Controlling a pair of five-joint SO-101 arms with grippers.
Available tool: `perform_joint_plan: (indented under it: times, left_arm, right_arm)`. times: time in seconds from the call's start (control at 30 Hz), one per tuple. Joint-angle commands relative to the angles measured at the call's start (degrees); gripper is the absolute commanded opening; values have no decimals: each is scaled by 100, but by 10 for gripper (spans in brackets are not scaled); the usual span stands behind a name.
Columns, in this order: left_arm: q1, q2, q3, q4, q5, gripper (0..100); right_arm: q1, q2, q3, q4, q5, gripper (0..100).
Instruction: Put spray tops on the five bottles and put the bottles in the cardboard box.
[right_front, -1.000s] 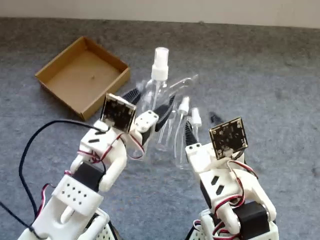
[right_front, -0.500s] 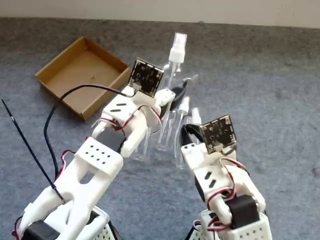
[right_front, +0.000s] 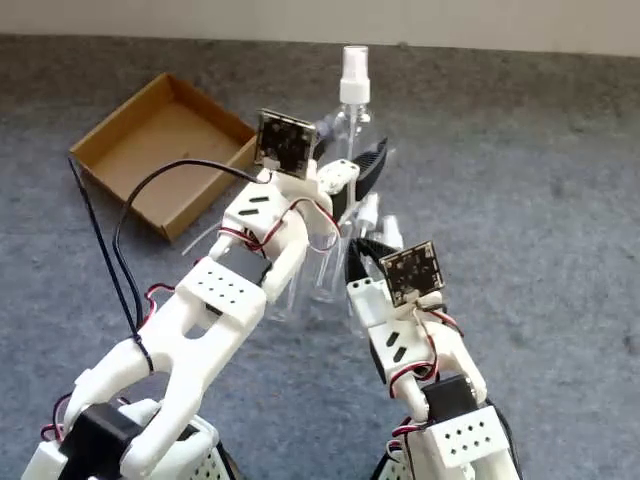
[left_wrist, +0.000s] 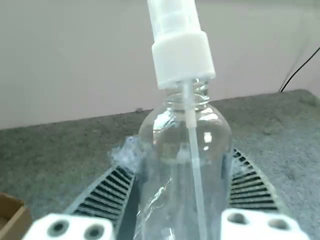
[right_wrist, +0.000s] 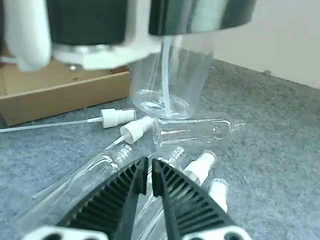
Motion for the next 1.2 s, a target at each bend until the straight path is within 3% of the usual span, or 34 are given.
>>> perform_joint_plan:
  times: [0.0,0.33,1.17]
  left_arm:
    - [66,13,-233,-176,448,84]
    - [778,31,-180,-132,440,84]
    - [778,-488,1059,-132,422,84]
  right_arm:
    - [-40,-57,75,-699,26,5]
    - [-48,-57,620,-1270,18,5]
    - [4,-57,620,-1270,18,5]
